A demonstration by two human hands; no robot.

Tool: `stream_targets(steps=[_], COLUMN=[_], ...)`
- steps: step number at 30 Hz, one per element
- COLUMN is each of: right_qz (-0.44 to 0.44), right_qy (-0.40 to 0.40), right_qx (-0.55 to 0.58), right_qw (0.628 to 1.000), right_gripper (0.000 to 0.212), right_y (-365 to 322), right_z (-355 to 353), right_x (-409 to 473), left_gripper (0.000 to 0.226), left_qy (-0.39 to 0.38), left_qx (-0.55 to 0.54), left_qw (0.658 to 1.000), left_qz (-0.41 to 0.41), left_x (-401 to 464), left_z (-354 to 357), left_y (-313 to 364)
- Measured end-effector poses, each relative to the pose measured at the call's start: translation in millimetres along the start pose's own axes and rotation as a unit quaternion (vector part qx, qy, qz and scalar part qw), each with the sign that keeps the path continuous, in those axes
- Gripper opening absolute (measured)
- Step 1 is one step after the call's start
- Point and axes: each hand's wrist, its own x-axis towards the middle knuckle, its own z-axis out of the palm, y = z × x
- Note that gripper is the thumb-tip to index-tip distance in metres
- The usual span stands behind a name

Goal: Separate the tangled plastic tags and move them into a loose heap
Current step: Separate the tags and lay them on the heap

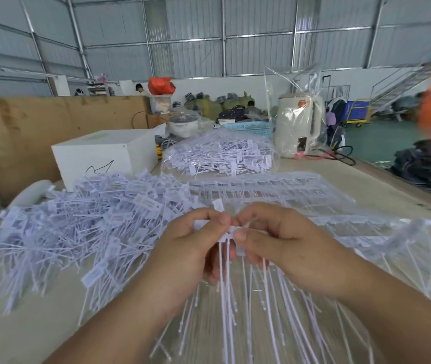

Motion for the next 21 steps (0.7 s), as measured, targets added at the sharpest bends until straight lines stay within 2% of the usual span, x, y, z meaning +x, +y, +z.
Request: stream_targets(steps=[2,4,7,9,11,13,16,18,21], right_qz=[0.016,-0.006,-0.051,-0.082,-0.101,-0.099,-0.063,-0.051,-0.009], right_qy=[-0.018,-0.005,0.078,0.153,0.193,0.164,0.037,0.001,-0.004], right_qx=[-0.048,-0.065,-0.113,-0.113,-0.085,-0.043,0.022,0.025,-0.004], right_qw=[0.999,0.998,0.989,0.978,0.972,0.981,0.997,0.998,1.0], right_gripper=[0.026,0.031,0.038,0.036,0.043,0.04,0.013,0.021,0.04], right_y=[-2,-5,-9,-10,-13,-15,-14,-7,0], right_z=[-3,-2,11,16,11,5,10,14,10], right_x=[-2,-1,2,2,2,0,-3,-3,-1], left_gripper=[0.02,0.019,0.022,0.022,0.015,0.014,0.028,0.038,0.038], left_qy=[0.021,0.045,0.095,0.122,0.14,0.115,0.032,-0.022,-0.07], left_qx=[-0.003,-0.003,-0.053,-0.152,-0.216,-0.18,-0.088,-0.086,-0.099], left_qw=[1.0,0.999,0.994,0.977,0.958,0.969,0.992,0.993,0.99], left_qz=[0.003,0.002,-0.032,-0.087,-0.125,-0.125,-0.081,-0.08,-0.075], left_x=[-1,0,4,7,9,7,3,-2,-6], left_z=[0,4,8,3,-9,-12,5,13,8], left_y=[2,3,3,6,9,7,4,6,7])
